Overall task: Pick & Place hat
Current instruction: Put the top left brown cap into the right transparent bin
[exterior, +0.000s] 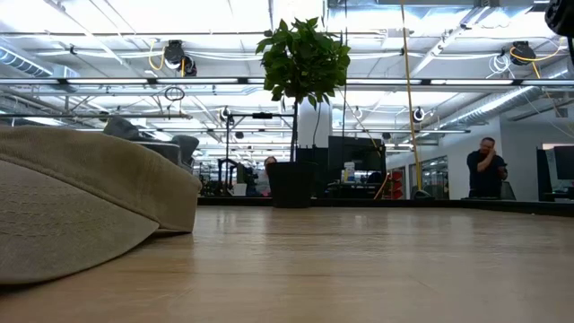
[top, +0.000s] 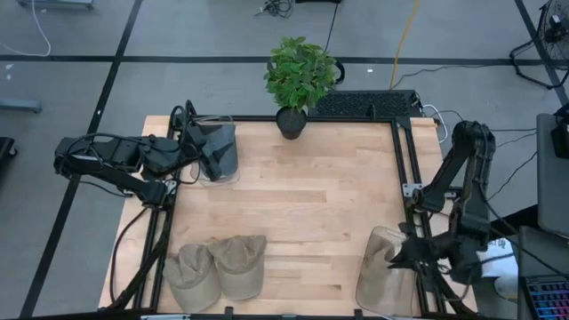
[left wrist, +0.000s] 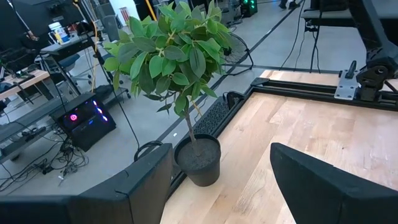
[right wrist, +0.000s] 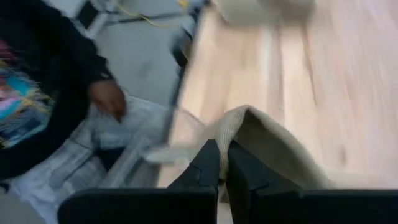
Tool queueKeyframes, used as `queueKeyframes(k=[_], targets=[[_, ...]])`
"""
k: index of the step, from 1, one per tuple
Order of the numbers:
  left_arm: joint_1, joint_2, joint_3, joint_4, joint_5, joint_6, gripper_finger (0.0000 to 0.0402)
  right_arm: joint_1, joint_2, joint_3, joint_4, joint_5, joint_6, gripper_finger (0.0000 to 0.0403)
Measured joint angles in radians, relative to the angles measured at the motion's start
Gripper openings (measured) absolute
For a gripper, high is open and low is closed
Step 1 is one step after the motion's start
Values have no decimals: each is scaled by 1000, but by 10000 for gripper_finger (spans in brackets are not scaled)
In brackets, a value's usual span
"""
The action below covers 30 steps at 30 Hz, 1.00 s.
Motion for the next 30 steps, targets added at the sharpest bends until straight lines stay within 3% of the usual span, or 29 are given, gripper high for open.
queueKeyframes(k=[5,12,16,19,23,30], targets=[[0,0,0,0,0,0,274,40,41,-104,-8,-82,352,0],[0,0,0,0,0,0,274,46,79,-137,-130,-363,732,0],[0,0,0,0,0,0,274,46,79,-137,-163,-416,801,0],[0,0,0,0,0,0,274,46,76,-138,-142,-314,721,0],[0,0,0,0,0,0,274,47,51,-139,-84,-36,525,0],[0,0,0,0,0,0,274,48,10,-139,82,336,31,0]])
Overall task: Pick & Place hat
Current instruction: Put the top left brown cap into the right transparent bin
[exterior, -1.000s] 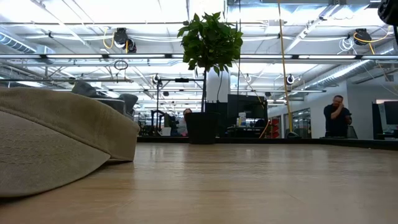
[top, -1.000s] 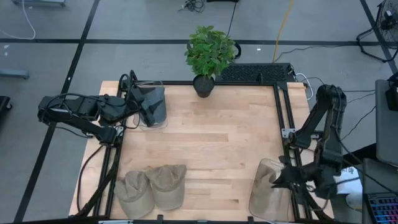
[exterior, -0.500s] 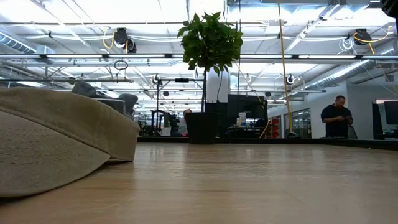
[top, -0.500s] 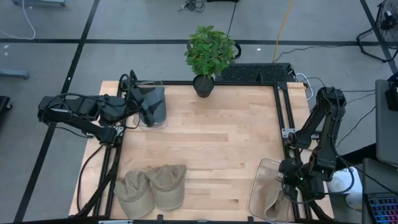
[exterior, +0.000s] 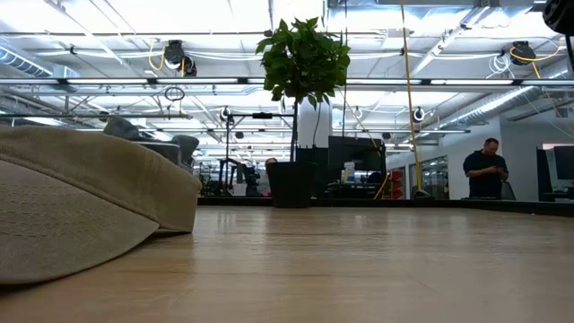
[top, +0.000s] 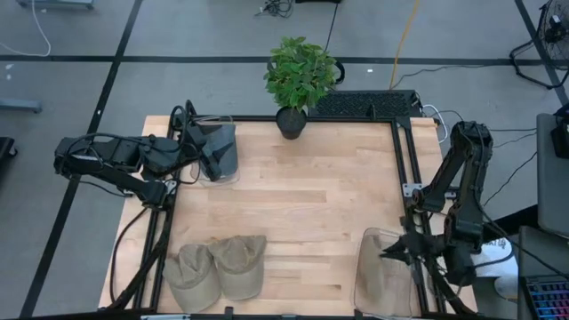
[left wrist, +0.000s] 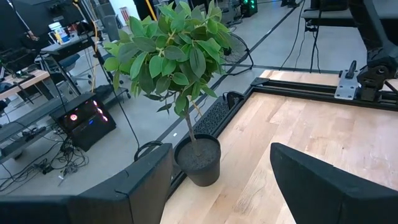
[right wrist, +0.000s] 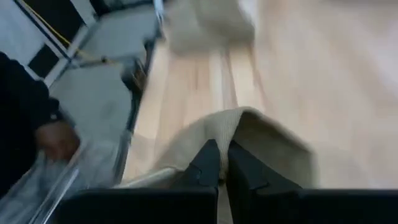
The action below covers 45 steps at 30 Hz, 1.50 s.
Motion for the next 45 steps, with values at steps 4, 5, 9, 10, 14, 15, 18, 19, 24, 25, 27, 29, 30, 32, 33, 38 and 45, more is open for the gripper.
queueKeyframes(k=[4,5,9,10,14,15,18,19,24,25,27,29,30,32,33,38,45], targets=[[0,0,0,0,0,0,274,0,-2,0,182,238,-348,0],[0,0,0,0,0,0,274,0,-3,-6,256,266,-433,0],[0,0,0,0,0,0,274,24,-2,-97,678,258,-794,0],[0,0,0,0,0,0,273,35,-2,-135,822,250,-890,0],[0,0,0,0,0,0,274,69,27,-311,1483,136,-1293,0],[0,0,0,0,0,0,274,73,45,-355,1626,85,-1377,0],[0,0,0,0,0,0,274,84,92,-470,1926,-79,-1509,0],[0,0,0,0,0,0,274,89,103,-500,1981,-108,-1519,0],[0,0,0,0,0,0,274,93,117,-555,2064,-55,-1494,0],[0,0,0,0,0,0,274,90,114,-554,2064,-50,-1500,0],[0,0,0,0,0,0,274,89,102,-544,2064,-52,-1525,0],[0,0,0,0,0,0,274,88,84,-534,2065,-51,-1554,0],[0,0,0,0,0,0,274,84,77,-530,2065,-57,-1577,0],[0,0,0,0,0,0,274,63,58,-520,2063,-98,-1641,0],[0,0,0,0,0,0,274,46,47,-511,2064,-130,-1682,0],[0,0,0,2,0,0,274,-90,-24,-478,2018,-256,-1827,0],[0,0,0,108,-1,57,274,-352,-124,-417,1741,-386,-1721,0]])
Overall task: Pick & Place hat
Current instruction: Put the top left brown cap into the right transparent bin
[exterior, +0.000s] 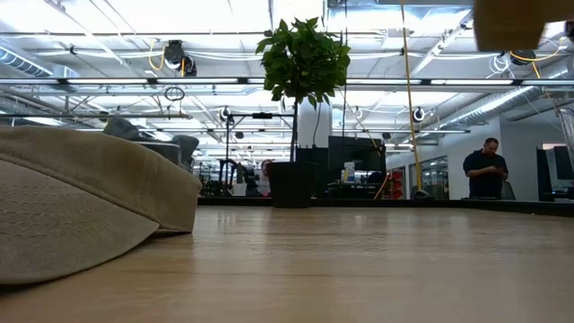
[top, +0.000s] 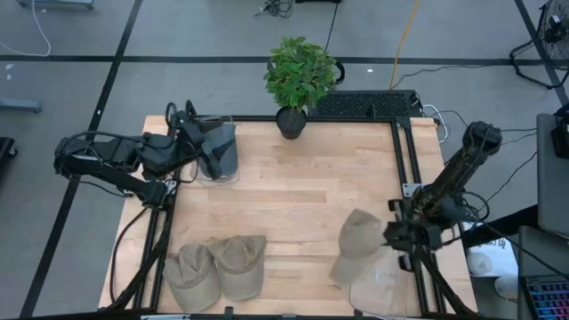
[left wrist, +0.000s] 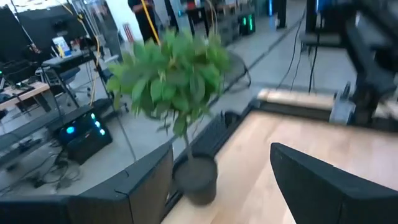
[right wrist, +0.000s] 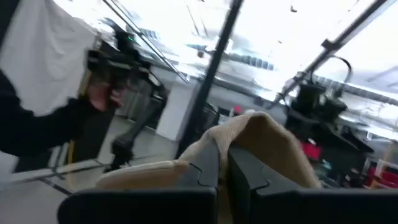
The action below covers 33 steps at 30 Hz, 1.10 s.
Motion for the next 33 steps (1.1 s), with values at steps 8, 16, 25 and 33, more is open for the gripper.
queueKeyframes(k=[8,16,25,33], targets=[[-2,9,0,240,-1,-15,274,-278,-5,257,-523,-434,143,0],[33,149,1,261,243,-100,273,-513,10,484,-734,-964,204,0],[31,471,1,477,603,-229,274,-663,20,613,-816,-1130,201,0],[37,608,0,833,908,-411,274,-743,26,753,-876,-1131,55,0]])
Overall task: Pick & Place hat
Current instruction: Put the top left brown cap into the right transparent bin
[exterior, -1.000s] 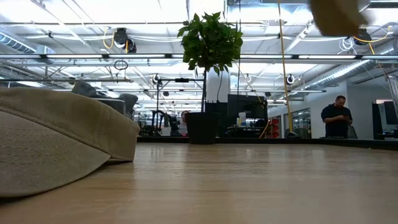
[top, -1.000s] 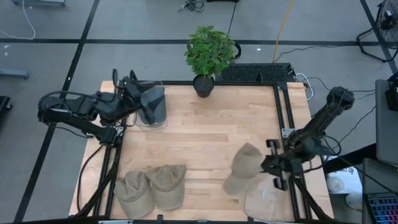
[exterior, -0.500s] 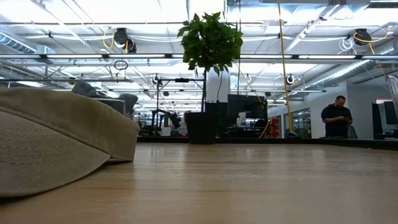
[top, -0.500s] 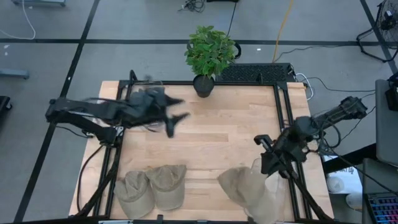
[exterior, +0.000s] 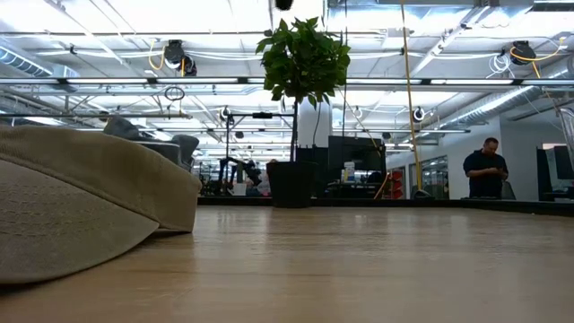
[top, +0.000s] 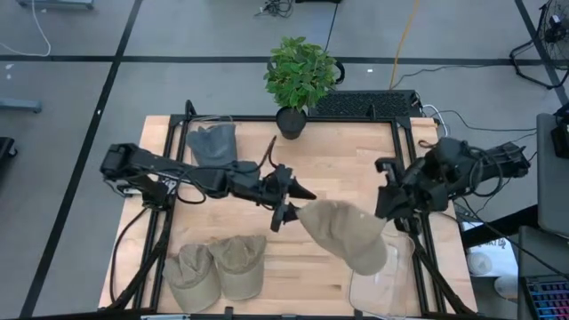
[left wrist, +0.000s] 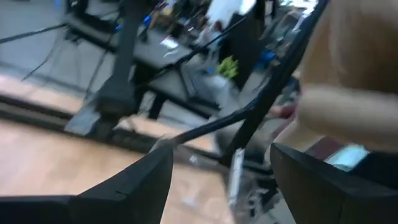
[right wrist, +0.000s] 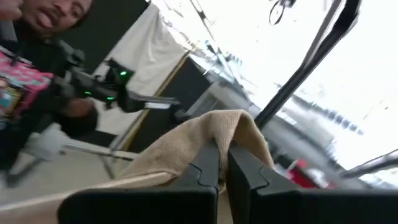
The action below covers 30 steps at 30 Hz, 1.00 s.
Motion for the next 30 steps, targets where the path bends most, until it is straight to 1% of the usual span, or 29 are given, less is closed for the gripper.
queueKeyframes(k=[4,10,15,20,23,25,28,30], targets=[[-2,15,0,86,50,-5,274,-18,12,43,-11,0,-51,0],[-8,42,1,242,66,-134,273,-36,40,87,-4,0,-121,0],[-8,87,0,390,91,-207,273,-45,91,118,82,16,-187,0],[-13,124,0,475,87,-176,273,-53,145,146,143,121,-263,0],[-13,120,0,500,87,-109,273,-50,162,147,179,172,-322,0],[-13,119,0,508,86,-67,273,-39,163,147,201,202,-356,0],[-12,116,0,507,80,-62,273,-21,153,147,232,268,-412,0],[-7,112,0,505,59,-57,273,-12,139,149,231,298,-435,0]])
